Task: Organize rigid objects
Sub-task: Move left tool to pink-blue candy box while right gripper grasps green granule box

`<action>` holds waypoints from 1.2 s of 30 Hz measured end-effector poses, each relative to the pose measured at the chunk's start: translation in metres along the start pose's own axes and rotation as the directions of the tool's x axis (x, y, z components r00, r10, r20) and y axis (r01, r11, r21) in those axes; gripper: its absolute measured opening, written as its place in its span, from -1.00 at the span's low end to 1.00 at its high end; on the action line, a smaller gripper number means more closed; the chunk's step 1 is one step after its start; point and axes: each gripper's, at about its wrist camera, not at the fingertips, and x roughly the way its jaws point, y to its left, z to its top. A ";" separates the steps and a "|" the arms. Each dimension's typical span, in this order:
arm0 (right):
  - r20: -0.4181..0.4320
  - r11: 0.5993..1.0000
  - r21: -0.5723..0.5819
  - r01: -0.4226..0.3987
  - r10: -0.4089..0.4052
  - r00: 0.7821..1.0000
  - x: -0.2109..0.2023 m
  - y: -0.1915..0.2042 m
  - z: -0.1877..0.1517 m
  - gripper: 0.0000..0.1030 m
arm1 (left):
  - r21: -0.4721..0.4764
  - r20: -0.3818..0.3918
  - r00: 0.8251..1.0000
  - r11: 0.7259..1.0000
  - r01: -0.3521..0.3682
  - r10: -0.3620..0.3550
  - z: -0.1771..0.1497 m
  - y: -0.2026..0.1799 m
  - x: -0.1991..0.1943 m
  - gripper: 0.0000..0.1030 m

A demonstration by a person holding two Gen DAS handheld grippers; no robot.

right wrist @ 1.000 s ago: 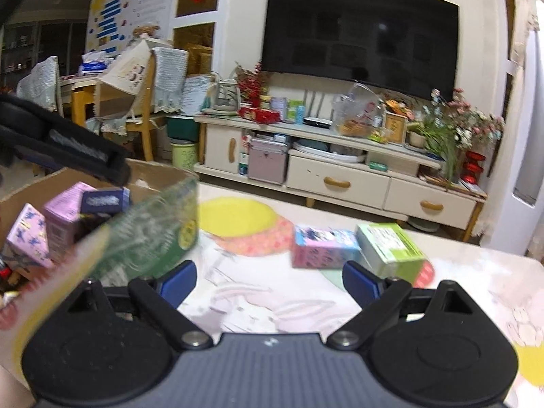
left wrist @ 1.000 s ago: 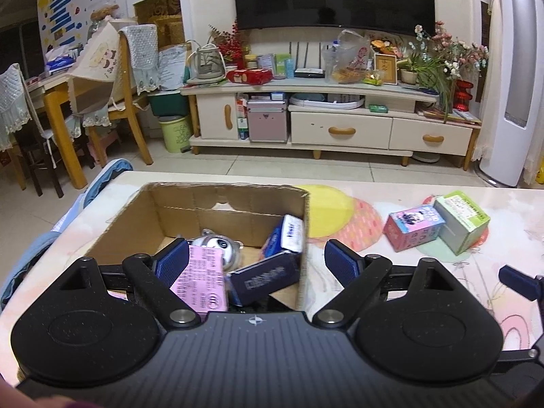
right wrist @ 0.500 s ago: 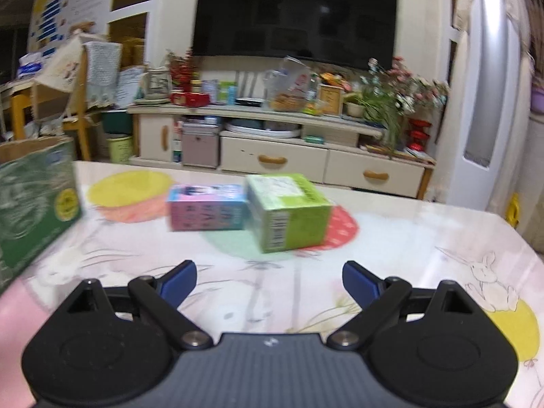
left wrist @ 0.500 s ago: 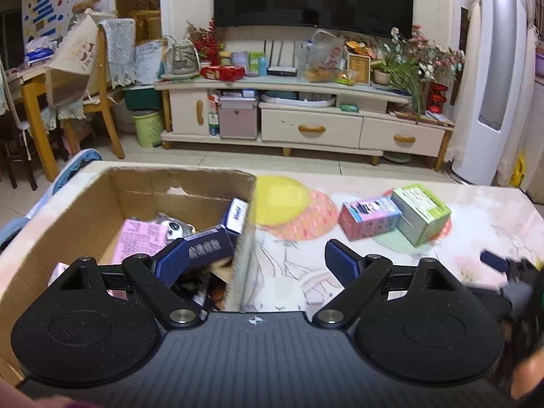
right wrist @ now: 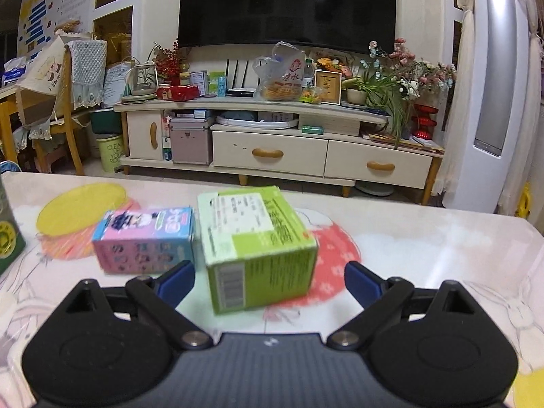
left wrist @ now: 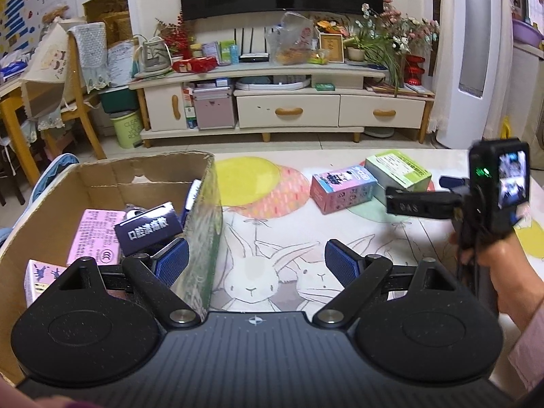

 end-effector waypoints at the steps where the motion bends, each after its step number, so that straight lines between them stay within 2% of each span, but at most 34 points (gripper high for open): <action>1: 0.002 1.000 -0.002 -0.002 0.002 1.000 0.003 0.000 0.001 0.94 | -0.001 -0.001 1.000 1.000 0.002 -0.002 -0.003 0.000 -0.001 1.00; 5: -0.016 1.000 -0.021 0.005 -0.005 1.000 0.012 0.002 0.002 0.88 | 0.002 -0.010 1.000 1.000 0.011 -0.011 -0.004 0.000 0.001 1.00; 6: -0.023 1.000 -0.023 0.001 -0.002 1.000 0.013 0.003 0.003 0.80 | 0.003 -0.014 1.000 1.000 0.012 -0.012 -0.004 0.000 0.003 1.00; 7: -0.022 1.000 -0.022 -0.006 0.006 1.000 0.013 0.003 0.003 0.63 | 0.004 -0.018 1.000 1.000 0.013 -0.013 -0.006 -0.003 0.002 1.00; 9: -0.024 1.000 -0.025 -0.017 0.016 1.000 0.012 0.004 0.003 0.46 | 0.011 -0.023 1.000 1.000 0.015 -0.015 -0.008 -0.008 0.004 1.00; 13: -0.021 0.999 -0.028 -0.016 0.015 1.000 0.003 0.003 0.000 0.38 | 0.027 -0.028 1.000 1.000 0.012 -0.012 -0.009 -0.014 0.006 1.00; 24: -0.033 0.999 -0.007 0.038 -0.038 0.999 -0.066 -0.022 -0.035 0.38 | 0.011 -0.028 0.999 0.999 0.045 -0.045 -0.011 -0.033 0.020 1.00; 31: -0.047 0.993 0.041 0.115 -0.113 0.992 -0.111 -0.044 -0.063 0.39 | -0.031 -0.017 0.995 0.995 0.093 -0.093 -0.009 -0.055 0.036 1.00; 36: -0.044 0.991 0.068 0.119 -0.116 0.992 -0.116 -0.048 -0.068 0.42 | -0.042 -0.007 0.996 0.995 0.088 -0.088 -0.010 -0.078 0.059 1.00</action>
